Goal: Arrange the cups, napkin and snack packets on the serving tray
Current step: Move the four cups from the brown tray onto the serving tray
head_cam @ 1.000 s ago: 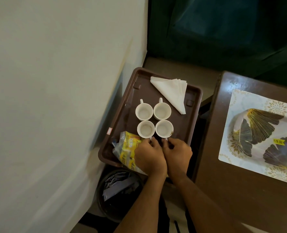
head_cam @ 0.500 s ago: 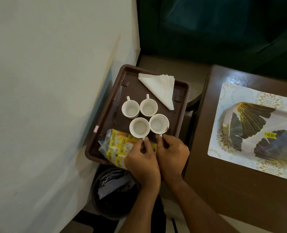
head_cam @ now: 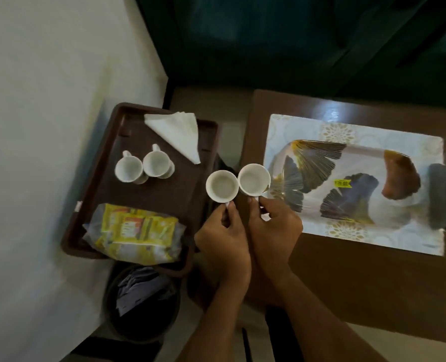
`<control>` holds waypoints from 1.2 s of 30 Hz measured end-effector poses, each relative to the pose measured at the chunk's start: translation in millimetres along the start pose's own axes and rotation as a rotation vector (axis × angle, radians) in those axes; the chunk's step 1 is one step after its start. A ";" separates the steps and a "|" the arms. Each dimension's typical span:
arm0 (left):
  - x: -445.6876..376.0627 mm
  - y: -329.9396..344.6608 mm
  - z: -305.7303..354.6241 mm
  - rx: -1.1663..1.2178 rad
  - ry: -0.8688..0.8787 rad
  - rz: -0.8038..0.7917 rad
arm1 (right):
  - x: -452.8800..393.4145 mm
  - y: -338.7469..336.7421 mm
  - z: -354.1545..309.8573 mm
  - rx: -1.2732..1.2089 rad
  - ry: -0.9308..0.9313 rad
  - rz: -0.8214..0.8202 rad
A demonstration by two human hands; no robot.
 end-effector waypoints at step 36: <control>138.3 181.8 24.2 -0.112 0.063 -0.267 | -39.7 -131.7 200.1 0.166 0.264 0.178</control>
Point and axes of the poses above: each hand's wrist, its own x-axis away from the middle knuckle, its own y-axis out of the palm, z = x × y, the point moved 6 cm from there along -x, towards the middle knuckle, and after that the axes turned 11 degrees about -y, right-handed, at the moved point
